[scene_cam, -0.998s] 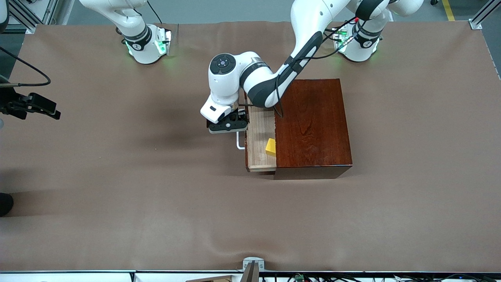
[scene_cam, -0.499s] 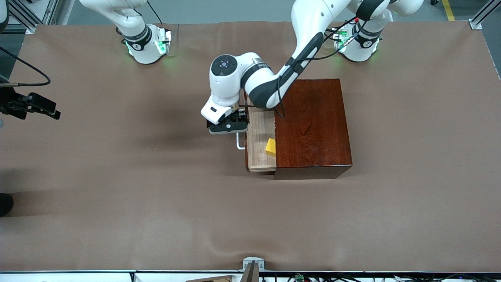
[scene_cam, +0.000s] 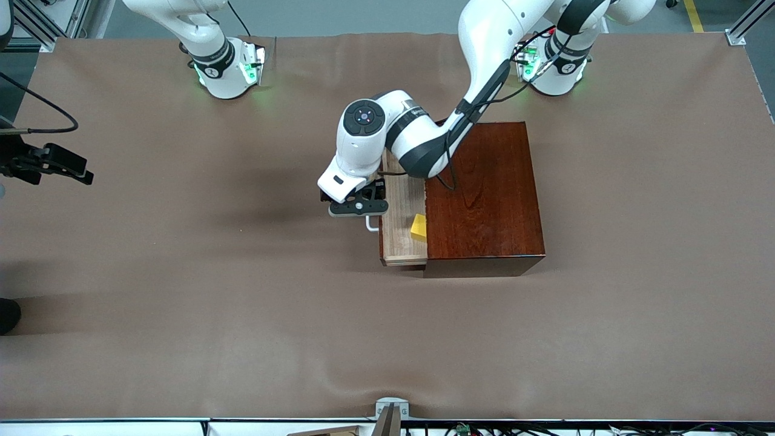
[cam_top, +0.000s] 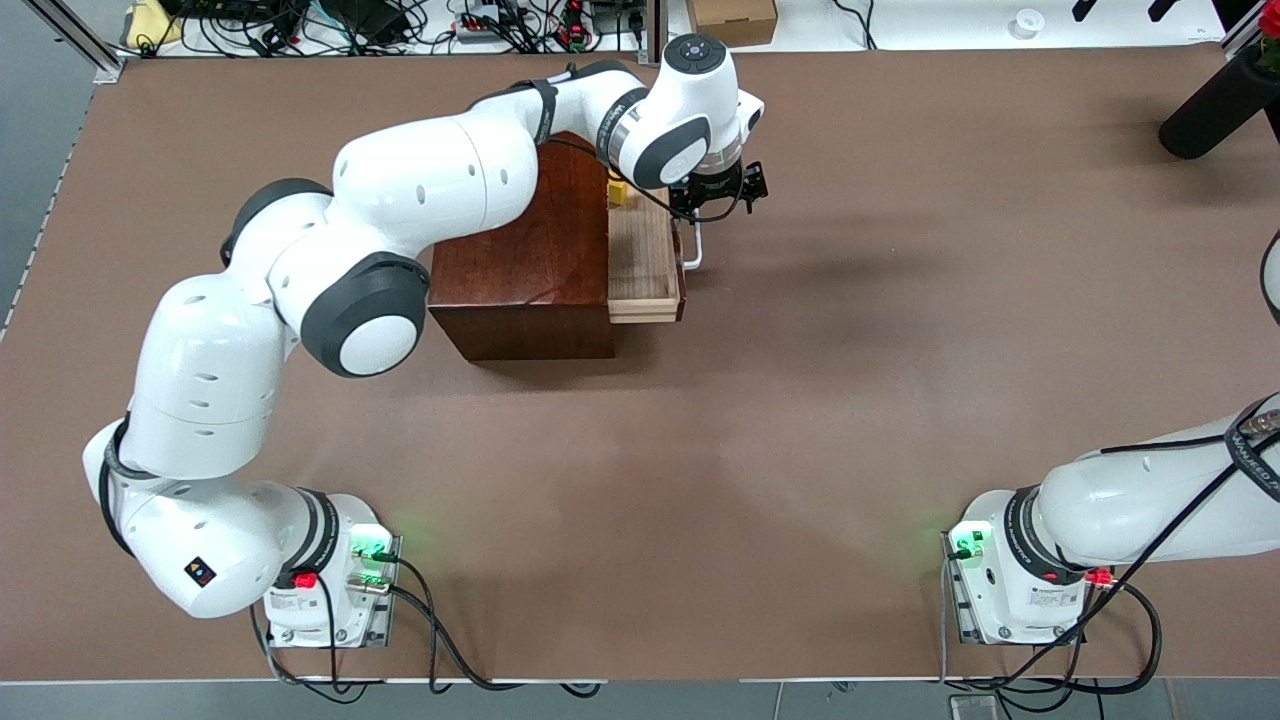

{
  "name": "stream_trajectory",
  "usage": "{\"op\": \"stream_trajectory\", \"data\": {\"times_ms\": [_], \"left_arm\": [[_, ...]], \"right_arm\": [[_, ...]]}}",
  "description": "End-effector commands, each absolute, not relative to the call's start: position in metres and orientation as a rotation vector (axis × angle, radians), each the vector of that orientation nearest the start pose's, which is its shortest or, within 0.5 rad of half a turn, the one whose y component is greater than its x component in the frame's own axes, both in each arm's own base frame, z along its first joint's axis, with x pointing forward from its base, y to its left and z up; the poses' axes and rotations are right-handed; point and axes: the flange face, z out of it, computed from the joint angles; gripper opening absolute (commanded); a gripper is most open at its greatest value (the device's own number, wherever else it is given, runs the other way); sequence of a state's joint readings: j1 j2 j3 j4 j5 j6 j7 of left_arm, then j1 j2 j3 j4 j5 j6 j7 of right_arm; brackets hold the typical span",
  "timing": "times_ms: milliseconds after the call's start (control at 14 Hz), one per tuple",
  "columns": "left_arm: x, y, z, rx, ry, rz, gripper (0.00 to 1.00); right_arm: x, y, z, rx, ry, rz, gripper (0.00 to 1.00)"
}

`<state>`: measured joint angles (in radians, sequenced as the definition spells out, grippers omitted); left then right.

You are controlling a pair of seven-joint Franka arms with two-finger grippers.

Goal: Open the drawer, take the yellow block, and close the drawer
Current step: 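Pull the drawer further open with the left gripper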

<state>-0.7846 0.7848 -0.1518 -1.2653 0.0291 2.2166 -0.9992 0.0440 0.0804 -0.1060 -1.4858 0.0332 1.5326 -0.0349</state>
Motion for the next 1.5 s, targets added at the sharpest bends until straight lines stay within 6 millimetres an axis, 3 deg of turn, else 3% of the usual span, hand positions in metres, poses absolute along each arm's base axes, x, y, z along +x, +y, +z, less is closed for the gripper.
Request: {"op": "stream_trajectory", "data": {"times_ms": [0,856,1283,1426], "left_arm": [[0.478,-0.63,0.324,-3.487,-0.14,-0.173,1.0],[0.46,-0.648,0.325,-3.527,-0.105,-0.23,1.0],[0.459,-0.644,0.313,-3.5,-0.1,-0.21,1.0],[0.447,-0.65,0.305,-3.487,-0.066,-0.195,1.0]], "right_arm": [[0.567,-0.031,0.624,-3.124,0.035,0.029,1.0],[0.567,-0.031,0.624,-3.124,0.035,0.029,1.0],[0.567,-0.031,0.624,-3.124,0.035,0.029,1.0],[0.567,-0.03,0.624,-3.124,0.032,0.032,1.0]]}}
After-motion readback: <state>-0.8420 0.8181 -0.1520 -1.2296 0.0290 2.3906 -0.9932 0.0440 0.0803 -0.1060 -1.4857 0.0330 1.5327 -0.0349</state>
